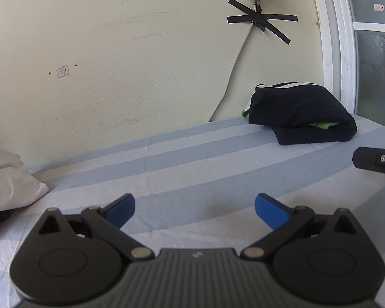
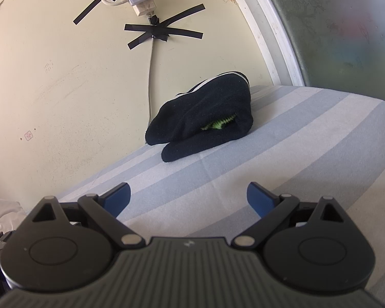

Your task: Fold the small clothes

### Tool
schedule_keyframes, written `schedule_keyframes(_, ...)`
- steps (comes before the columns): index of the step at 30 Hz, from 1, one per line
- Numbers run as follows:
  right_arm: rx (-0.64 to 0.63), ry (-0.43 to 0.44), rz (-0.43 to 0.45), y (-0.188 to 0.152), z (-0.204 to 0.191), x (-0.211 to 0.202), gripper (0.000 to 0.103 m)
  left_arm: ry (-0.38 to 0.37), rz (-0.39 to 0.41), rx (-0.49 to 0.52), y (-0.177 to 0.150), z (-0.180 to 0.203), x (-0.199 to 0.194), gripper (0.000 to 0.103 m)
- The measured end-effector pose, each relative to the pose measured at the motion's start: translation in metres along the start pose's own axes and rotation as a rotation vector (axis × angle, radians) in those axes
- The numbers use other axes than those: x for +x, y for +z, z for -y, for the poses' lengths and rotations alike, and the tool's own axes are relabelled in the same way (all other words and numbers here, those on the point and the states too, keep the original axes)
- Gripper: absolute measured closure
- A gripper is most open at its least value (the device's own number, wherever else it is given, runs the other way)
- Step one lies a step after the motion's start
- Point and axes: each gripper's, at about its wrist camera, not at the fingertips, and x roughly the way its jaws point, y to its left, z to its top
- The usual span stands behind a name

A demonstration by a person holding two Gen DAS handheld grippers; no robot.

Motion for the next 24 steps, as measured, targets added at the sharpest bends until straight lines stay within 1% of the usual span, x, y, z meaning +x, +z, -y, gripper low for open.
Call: schedule_keyframes(24,0.002,-0.001,0.002,-0.0004,0.0001,-0.0005,0.004,0.02,0.012,0.043,-0.0016,0.0082,-0.0022,0.0)
